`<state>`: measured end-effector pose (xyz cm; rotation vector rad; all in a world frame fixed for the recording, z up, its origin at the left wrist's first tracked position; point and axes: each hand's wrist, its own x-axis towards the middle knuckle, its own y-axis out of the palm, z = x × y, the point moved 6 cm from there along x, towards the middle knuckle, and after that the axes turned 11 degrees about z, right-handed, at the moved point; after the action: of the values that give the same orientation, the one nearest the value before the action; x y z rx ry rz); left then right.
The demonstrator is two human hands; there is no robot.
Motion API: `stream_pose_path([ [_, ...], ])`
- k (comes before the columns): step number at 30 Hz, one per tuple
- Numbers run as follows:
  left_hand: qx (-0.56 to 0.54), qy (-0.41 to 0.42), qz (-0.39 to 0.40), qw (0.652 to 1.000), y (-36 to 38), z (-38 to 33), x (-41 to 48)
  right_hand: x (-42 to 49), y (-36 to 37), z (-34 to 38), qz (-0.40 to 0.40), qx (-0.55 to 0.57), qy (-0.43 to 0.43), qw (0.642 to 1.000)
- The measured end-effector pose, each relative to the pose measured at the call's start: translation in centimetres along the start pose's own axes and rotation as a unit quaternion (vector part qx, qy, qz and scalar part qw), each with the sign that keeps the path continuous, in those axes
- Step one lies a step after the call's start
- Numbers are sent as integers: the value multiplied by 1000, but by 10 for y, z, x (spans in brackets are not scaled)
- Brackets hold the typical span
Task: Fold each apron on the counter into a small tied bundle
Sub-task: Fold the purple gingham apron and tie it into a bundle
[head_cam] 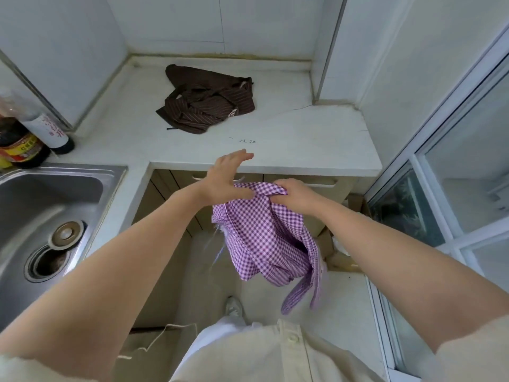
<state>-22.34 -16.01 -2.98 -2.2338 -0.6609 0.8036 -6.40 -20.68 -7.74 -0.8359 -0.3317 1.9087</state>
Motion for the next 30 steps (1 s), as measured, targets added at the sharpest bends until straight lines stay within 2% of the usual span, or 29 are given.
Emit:
stream_pose_path([
  [3, 86, -2, 54, 995, 13, -6, 27, 14, -4, 14, -8, 35, -7, 999],
  [5, 80, -12, 76, 994, 12, -3, 39, 17, -12, 16, -33, 58, -3, 998],
  [8, 50, -3, 61, 997, -2, 3, 49, 21, -14, 9, -80, 141, 12, 987],
  [10, -6, 13, 16, 1000, -15, 2, 51, 22, -7, 6, -87, 168, 7, 982],
  [12, -89, 29, -19, 995, -31, 3, 50, 31, 6, 1, -82, 120, 16, 989],
  [14, -167, 35, -25, 985, -43, 8, 49, 39, 14, -6, -99, 78, 69, 990],
  [17, -310, 45, -4, 950, -56, 11, 45, 55, 22, -22, -139, 64, 140, 978],
  [19, -389, 52, -18, 920, -68, 15, 41, 69, 28, -28, -132, 43, 167, 976],
  [22, -464, 50, -43, 883, -87, 30, 37, 84, 27, -30, -131, 52, 173, 975],
  [24, -468, 42, -73, 880, -99, 50, 36, 87, 16, -25, -159, 70, 153, 973],
  [26, -441, 7, -112, 890, -109, 80, 39, 84, 0, -25, -196, 101, 149, 964],
  [30, -259, -67, -196, 943, -126, 131, 44, 81, -44, -21, -247, 51, 133, 958],
])
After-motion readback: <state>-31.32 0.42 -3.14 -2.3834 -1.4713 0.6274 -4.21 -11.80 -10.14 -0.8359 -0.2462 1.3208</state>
